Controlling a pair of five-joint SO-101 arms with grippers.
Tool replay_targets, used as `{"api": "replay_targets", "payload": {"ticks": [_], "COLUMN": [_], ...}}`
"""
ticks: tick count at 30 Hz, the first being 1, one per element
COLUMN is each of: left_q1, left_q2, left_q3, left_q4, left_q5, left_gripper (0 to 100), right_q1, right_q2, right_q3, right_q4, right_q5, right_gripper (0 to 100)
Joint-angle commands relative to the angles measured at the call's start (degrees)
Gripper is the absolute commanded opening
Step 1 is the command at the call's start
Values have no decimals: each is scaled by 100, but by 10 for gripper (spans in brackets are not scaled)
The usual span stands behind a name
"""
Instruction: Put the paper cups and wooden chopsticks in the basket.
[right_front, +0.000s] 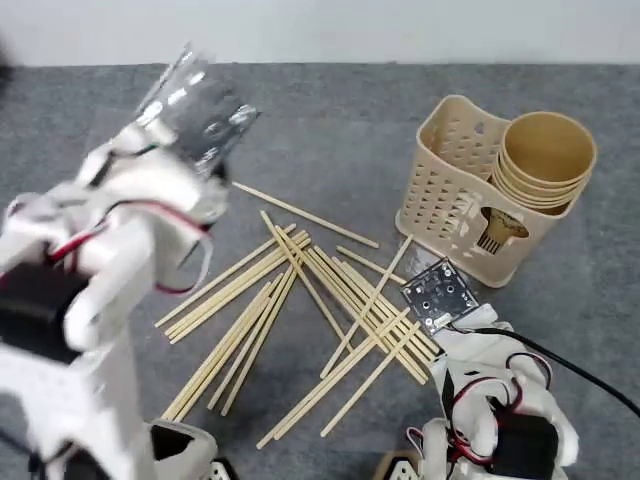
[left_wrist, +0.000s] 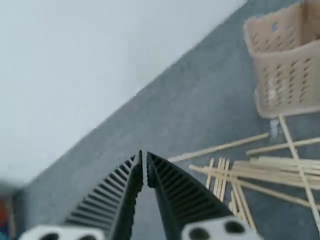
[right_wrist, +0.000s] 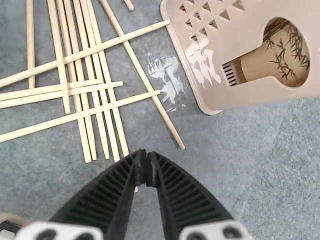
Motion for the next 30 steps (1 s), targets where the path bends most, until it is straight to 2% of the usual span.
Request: {"api": "replay_targets", "payload": {"ticks": [1,5,10,19,28,30], "left_q1": [-677,-1319,-2110,-3059,-3631,-3719], "left_q2": [-862,-1257,-1591,-2453,-3138,-3244], "left_q3": [971,1745,2527,4163,6290,6651], "left_q4": [-229,-220,-211,-466,-1556,-1776], "left_q5": [62,62,176,325,325,308], "left_gripper": [15,15,15,15,15,15], "right_q1": [-13,-13,-13,-66,-1059,-1323], "right_q2": [40,295,1437,2941,4057,4338], "right_q3": [-387,-378,-501,-554,-1002,-1213], "right_q4": [-154,-242,-532,-1569,-1464,-1420], "right_q5": [26,18,9,9,-607,-818], "right_gripper": [9,9,9,9,9,37]}}
